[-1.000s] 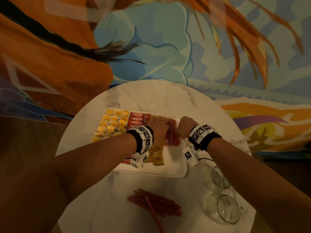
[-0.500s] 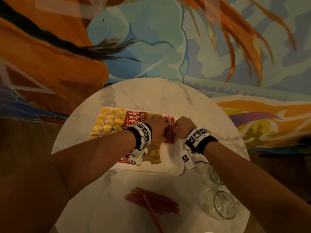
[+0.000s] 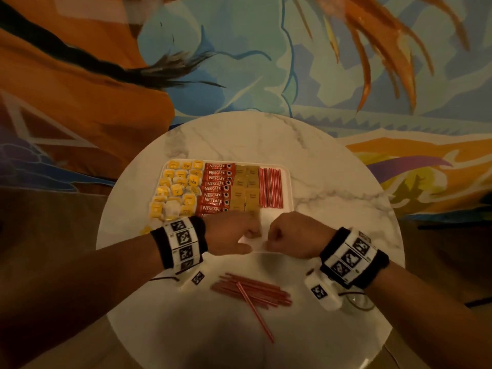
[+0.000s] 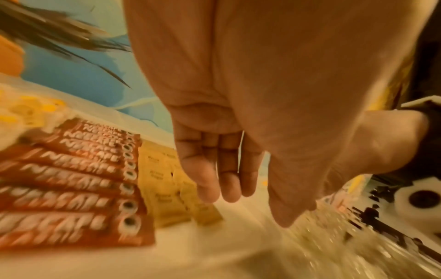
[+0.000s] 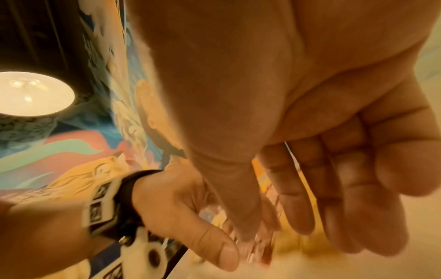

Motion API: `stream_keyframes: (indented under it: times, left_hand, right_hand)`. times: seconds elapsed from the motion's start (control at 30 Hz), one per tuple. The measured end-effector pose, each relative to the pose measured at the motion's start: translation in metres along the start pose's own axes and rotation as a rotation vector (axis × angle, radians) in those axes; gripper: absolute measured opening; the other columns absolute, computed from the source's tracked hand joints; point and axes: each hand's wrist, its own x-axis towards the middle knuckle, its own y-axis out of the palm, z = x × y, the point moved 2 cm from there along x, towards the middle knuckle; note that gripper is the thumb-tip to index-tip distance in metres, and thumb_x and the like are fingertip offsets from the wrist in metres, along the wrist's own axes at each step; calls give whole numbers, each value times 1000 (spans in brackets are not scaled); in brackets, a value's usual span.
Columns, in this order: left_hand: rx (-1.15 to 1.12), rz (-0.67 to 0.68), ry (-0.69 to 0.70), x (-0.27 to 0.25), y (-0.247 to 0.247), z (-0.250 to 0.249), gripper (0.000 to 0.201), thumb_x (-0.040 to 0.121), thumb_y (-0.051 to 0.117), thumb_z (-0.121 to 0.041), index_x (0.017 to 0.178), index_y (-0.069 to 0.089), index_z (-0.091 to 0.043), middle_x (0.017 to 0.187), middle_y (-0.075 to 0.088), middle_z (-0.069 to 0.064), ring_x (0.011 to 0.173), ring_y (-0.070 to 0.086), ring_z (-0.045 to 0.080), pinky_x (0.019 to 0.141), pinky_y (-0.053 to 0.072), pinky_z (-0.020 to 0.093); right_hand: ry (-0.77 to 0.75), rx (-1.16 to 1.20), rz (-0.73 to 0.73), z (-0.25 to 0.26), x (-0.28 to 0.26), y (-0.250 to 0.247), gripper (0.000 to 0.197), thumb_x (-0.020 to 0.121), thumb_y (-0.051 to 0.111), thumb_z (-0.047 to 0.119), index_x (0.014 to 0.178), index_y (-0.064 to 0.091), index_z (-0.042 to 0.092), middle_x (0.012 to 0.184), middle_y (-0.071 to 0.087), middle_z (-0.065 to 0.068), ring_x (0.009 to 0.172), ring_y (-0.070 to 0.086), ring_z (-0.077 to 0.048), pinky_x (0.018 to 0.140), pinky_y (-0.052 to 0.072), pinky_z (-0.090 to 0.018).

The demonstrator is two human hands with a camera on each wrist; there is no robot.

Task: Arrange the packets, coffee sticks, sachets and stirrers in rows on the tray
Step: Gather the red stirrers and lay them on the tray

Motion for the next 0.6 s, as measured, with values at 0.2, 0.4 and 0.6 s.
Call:
stream_keyframes:
  times: [0.2,0.4,0.6]
  left_hand:
    - [66,174,-62,-42,49,-30,56,80,71,-56,124,60,-24,115,61,-2,99,61,17,88,55,38]
    - [203,124,-107,-48,75,-49,55,79,73,-54,119,58,-19,114,53,0,97,51,19,84,48,35]
    - [125,41,-217,-53,86,-51,27,90,67,-40,102,70,-16,105,63,4,92,59,22,83,52,38]
  right_hand:
    - [-34,-81,117,32,-30,61,47,82,66,64,102,65,21,92,64,5,82,63,-16,62,42,-23]
    - [70,-213,-2,50,-37,110,78,71,76,62,127,48,15,116,54,-7,98,57,-25,72,46,-35]
    - [32,-145,-50,54,-39,108,24,98,54,25,116,61,11,117,64,-11,102,63,-28,84,49,-36]
